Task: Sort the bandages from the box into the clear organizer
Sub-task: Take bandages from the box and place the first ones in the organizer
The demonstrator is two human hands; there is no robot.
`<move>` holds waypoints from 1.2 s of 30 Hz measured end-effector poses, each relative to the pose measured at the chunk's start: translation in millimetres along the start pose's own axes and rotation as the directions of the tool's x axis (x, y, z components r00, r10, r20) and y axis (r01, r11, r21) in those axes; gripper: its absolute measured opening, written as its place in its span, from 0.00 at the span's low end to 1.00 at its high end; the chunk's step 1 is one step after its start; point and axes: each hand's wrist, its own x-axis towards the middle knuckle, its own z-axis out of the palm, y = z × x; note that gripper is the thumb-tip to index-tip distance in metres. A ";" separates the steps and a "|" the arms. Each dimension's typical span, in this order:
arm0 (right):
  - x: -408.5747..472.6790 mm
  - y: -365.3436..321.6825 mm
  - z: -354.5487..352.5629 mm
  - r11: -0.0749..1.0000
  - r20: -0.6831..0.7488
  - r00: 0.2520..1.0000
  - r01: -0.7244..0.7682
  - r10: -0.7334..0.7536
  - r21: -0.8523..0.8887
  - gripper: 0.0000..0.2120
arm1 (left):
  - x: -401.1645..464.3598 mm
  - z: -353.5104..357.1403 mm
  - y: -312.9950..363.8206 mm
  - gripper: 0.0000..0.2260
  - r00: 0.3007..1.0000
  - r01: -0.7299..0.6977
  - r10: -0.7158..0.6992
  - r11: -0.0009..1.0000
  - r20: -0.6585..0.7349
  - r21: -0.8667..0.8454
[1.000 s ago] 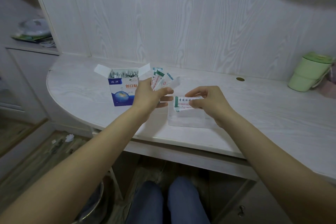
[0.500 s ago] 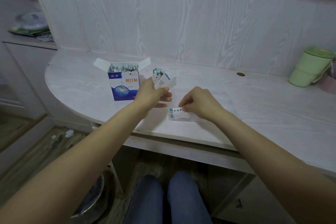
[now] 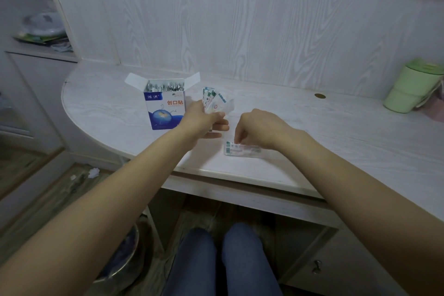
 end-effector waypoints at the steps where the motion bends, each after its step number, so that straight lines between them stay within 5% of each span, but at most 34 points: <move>1: 0.1 0.5 -1.2 1.000 0.010 1.000 0.017 -0.017 -0.008 0.09 | -0.3 0.1 -0.3 0.11 1.000 0.000 0.000 1.000 0.000 -0.009; 8: 1.0 5.0 -3.3 0.995 0.040 0.996 0.082 -0.079 -0.063 0.11 | 2.0 -0.5 -2.0 0.13 1.000 0.010 -0.010 1.000 0.006 -0.017; 27: -6.5 12.7 -7.7 0.954 -0.008 0.999 -0.030 0.034 0.300 0.11 | -5.8 -2.1 1.6 0.10 0.998 -0.050 0.051 0.999 0.030 -0.013; 30: -11.0 18.1 -17.1 0.839 -0.138 0.981 -0.043 0.139 0.543 0.12 | -11.9 -2.7 3.5 0.08 0.996 -0.063 0.068 0.994 0.055 -0.094; 34: -18.6 15.5 -23.3 0.508 -0.096 0.969 -0.033 0.226 0.861 0.09 | -22.2 2.5 11.7 0.07 0.982 -0.024 0.058 0.983 0.178 -0.184; 36: -19.9 14.6 -22.5 0.514 -0.116 0.954 -0.045 0.275 0.856 0.07 | -24.6 5.3 14.7 0.07 0.976 -0.022 0.065 0.979 0.208 -0.201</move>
